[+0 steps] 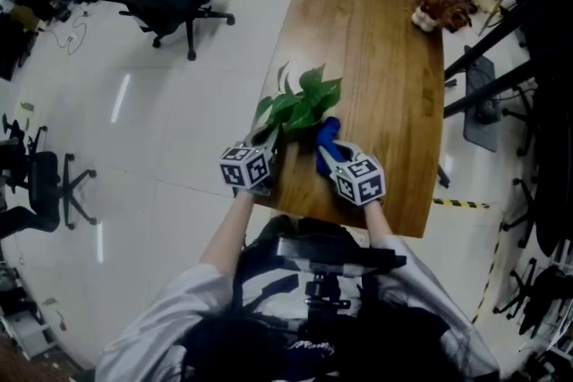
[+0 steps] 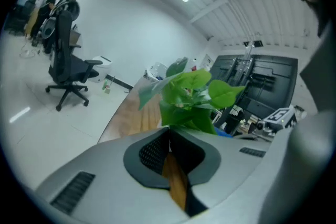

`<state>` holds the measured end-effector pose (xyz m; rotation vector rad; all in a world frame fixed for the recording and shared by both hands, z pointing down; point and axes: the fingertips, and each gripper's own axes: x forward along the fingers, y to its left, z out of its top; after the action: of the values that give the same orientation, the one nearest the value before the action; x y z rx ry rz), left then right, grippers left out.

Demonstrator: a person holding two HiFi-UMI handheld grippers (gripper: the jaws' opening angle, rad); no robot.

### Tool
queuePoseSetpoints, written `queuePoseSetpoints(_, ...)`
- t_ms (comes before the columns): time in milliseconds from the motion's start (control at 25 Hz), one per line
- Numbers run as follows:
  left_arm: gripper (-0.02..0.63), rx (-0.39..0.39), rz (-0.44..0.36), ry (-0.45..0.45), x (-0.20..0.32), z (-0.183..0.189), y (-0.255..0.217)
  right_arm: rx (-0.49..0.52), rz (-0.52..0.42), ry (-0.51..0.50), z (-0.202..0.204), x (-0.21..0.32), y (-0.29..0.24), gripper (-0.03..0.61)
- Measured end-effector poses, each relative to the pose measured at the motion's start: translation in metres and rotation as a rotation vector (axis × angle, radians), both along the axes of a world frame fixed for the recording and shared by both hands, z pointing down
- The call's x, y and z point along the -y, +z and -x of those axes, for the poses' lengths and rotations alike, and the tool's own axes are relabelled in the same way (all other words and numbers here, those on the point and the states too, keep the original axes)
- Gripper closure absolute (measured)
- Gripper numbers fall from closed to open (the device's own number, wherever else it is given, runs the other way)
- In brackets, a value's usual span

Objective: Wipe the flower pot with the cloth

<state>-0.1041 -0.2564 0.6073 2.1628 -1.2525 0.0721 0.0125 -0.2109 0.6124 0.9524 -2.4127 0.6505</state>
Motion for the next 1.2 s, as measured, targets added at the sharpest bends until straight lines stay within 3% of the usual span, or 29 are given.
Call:
queuePoseSetpoints(120, 0.611, 0.061, -0.062, 0.050, -0.023, -0.003, -0.021, 0.033, -0.011, 0.057, 0.004, -0.017, -0.012, 0.515)
queuePoseSetpoints(360, 0.611, -0.030, -0.100, 0.065, -0.059, 0.006, -0.047, 0.077, -0.041, 0.166, 0.021, -0.051, -0.029, 0.515)
queuePoseSetpoints(680, 0.611, -0.031, -0.131, 0.195, -0.107, 0.009, -0.061, 0.151, -0.093, 0.333, 0.034, -0.093, -0.052, 0.516)
queuePoseSetpoints(1200, 0.611, -0.047, -0.146, 0.241, -0.139, -0.017, -0.071, 0.165, -0.103, 0.369, 0.022, -0.122, -0.061, 0.517)
